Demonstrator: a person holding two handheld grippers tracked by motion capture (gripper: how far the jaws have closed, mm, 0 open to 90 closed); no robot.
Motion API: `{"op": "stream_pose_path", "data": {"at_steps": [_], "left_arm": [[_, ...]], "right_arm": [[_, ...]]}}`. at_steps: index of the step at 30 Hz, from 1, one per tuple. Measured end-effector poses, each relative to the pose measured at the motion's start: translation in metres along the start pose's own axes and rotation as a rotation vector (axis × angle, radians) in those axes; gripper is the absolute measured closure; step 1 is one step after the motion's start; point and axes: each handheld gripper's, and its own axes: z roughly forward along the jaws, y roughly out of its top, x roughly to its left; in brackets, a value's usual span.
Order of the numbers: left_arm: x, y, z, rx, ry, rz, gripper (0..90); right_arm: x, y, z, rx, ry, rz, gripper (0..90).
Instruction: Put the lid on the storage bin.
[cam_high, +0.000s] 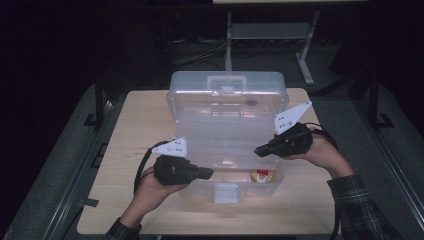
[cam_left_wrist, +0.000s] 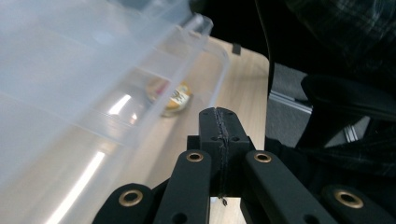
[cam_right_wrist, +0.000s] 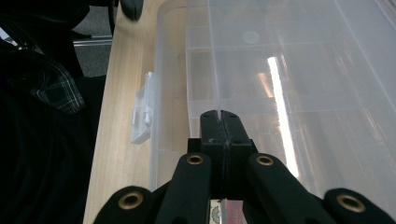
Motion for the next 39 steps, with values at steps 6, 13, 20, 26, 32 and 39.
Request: {"op": "stream_pose_path", "data": {"at_steps": [6, 13, 20, 26, 32, 39], "left_arm": [[0.009, 0.005, -0.026, -0.055, 0.053, -0.018, 90.0], [0.025, 0.008, -0.044, -0.097, 0.107, -0.047, 90.0], [0.041, 0.011, -0.055, -0.120, 0.171, -0.060, 90.0], [0.051, 0.015, -0.063, -0.141, 0.209, -0.065, 90.0], [0.058, 0.021, -0.070, -0.158, 0.246, -0.064, 90.0], [0.065, 0.024, -0.077, -0.179, 0.277, -0.070, 90.0]], "right_arm": [[0.002, -0.002, 0.001, -0.005, -0.001, 0.006, 89.9], [0.003, -0.002, 0.001, -0.002, 0.001, 0.004, 89.9], [0.004, -0.003, 0.002, 0.001, 0.004, -0.002, 89.9], [0.005, -0.004, 0.003, 0.002, 0.007, -0.001, 89.9], [0.005, -0.004, 0.003, 0.005, 0.010, -0.003, 89.9], [0.006, -0.005, 0.004, 0.007, 0.014, -0.004, 89.9]]}}
